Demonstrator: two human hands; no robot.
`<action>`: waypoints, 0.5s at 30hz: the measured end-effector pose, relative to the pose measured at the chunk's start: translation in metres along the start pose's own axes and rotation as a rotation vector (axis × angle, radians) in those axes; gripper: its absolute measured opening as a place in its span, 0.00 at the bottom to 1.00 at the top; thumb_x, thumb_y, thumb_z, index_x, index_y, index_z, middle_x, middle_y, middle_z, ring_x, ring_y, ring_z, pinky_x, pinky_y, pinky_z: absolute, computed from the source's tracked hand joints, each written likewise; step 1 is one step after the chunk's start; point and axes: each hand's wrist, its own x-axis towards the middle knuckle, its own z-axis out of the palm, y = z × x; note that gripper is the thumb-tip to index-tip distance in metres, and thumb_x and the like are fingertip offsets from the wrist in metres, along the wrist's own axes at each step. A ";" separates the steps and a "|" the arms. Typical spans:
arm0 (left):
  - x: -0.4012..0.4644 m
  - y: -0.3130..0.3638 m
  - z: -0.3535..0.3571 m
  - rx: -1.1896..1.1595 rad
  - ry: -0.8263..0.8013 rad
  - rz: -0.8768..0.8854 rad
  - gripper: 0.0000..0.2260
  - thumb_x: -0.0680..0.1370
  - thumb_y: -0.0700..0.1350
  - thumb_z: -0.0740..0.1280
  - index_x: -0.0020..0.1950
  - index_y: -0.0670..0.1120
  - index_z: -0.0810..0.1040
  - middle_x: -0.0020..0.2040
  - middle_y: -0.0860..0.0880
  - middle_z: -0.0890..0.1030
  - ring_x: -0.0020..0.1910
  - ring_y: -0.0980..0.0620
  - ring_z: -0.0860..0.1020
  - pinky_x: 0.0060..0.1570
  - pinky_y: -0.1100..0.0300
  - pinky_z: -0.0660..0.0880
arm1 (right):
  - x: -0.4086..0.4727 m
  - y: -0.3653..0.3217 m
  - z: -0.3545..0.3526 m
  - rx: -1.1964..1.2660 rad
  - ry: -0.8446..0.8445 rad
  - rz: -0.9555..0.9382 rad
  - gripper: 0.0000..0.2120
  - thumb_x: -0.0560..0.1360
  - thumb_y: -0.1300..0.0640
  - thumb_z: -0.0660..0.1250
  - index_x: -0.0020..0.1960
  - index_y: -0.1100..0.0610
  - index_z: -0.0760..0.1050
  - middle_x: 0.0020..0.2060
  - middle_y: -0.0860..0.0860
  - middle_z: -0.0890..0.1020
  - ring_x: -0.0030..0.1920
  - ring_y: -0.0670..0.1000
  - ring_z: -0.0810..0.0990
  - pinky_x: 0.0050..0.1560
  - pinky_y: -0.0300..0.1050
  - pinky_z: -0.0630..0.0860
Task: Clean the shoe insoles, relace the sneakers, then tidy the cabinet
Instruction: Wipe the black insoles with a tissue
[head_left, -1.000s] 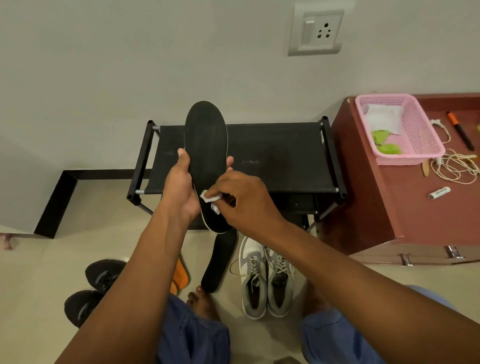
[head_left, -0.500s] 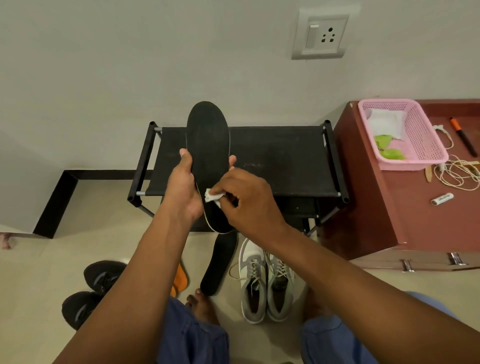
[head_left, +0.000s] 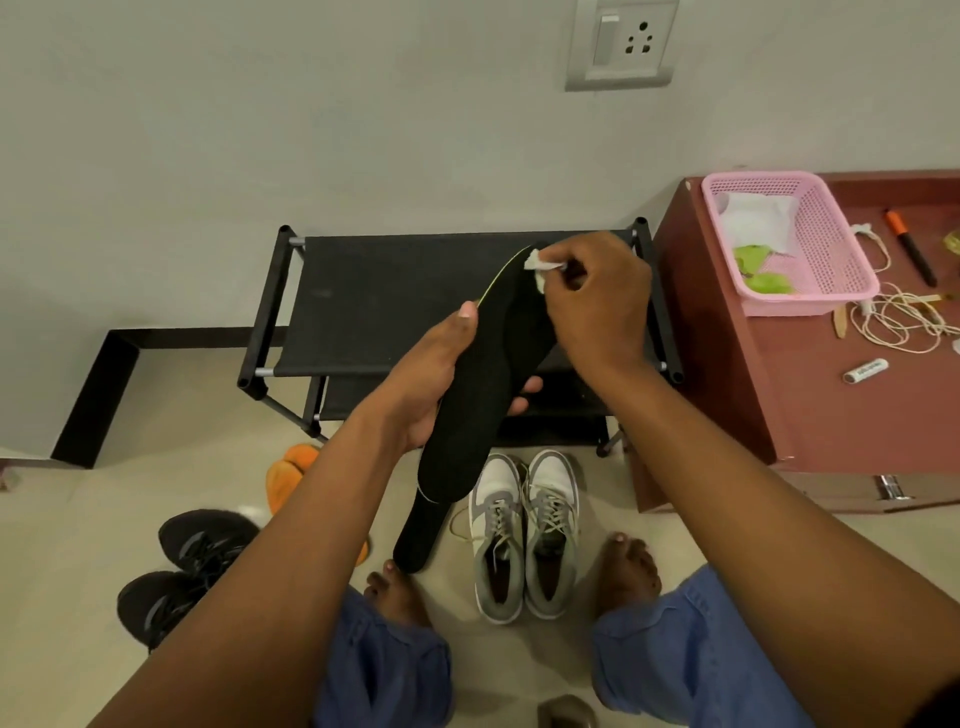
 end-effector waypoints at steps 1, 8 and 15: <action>0.000 0.000 -0.002 0.008 -0.005 -0.009 0.25 0.86 0.59 0.54 0.76 0.44 0.70 0.65 0.36 0.80 0.64 0.36 0.81 0.61 0.42 0.80 | 0.003 0.004 -0.002 0.001 0.009 0.013 0.05 0.75 0.62 0.73 0.48 0.54 0.85 0.44 0.48 0.84 0.44 0.44 0.80 0.47 0.34 0.76; -0.007 0.015 -0.022 0.066 0.001 -0.032 0.26 0.84 0.61 0.60 0.73 0.43 0.72 0.64 0.35 0.81 0.62 0.36 0.82 0.61 0.41 0.80 | 0.006 0.011 -0.005 0.110 -0.063 0.126 0.06 0.74 0.58 0.74 0.50 0.52 0.86 0.45 0.45 0.85 0.45 0.44 0.83 0.49 0.45 0.82; -0.003 0.012 -0.072 0.240 -0.005 -0.040 0.18 0.85 0.51 0.62 0.72 0.44 0.74 0.64 0.38 0.82 0.61 0.38 0.82 0.57 0.45 0.81 | -0.017 -0.008 0.010 0.303 -0.464 0.208 0.07 0.72 0.61 0.78 0.48 0.51 0.87 0.45 0.44 0.87 0.45 0.43 0.85 0.50 0.40 0.83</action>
